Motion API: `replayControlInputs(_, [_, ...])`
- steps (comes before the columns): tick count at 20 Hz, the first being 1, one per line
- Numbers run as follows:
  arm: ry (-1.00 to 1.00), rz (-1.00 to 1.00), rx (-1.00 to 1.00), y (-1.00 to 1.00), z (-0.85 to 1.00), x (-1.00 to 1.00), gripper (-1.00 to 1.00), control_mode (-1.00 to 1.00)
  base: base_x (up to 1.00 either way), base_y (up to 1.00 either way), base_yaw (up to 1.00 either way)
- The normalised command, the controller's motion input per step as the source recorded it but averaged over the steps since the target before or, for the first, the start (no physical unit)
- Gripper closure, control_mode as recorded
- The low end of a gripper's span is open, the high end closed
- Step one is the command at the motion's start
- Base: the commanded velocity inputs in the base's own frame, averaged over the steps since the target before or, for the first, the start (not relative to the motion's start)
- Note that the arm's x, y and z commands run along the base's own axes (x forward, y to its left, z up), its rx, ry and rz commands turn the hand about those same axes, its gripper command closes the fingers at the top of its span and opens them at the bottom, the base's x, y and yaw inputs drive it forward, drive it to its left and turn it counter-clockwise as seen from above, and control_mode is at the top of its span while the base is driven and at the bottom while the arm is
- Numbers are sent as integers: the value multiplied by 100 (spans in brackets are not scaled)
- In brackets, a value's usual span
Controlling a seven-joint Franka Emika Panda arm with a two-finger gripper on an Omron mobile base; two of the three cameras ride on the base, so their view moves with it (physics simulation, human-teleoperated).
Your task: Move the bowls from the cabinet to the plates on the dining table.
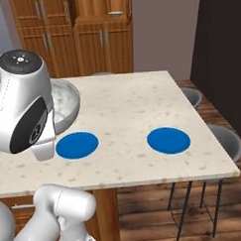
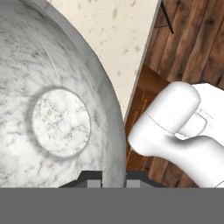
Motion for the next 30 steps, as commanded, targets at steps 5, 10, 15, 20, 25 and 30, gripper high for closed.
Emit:
replayControlInputs(5, [0, 0, 0, 0, 0, 0, 100, 100, 0, 0, 0])
replayControlInputs(10, [0, 0, 0, 0, 0, 0, 100, -100, 0, 0, 0])
replayControlInputs(15, [0, -1, 0, 30, -25, 14, 100, -100, 0, 0, 0])
replayControlInputs(20, [7, -3, 0, 58, -50, 35, 100, -100, 0, 0, 0])
replayControlInputs(25, [11, 0, 0, 0, -16, 18, 100, -100, 0, 0, 0])
replayControlInputs(30, [15, 0, 1, -6, -5, 12, 100, -100, 0, 0, 0])
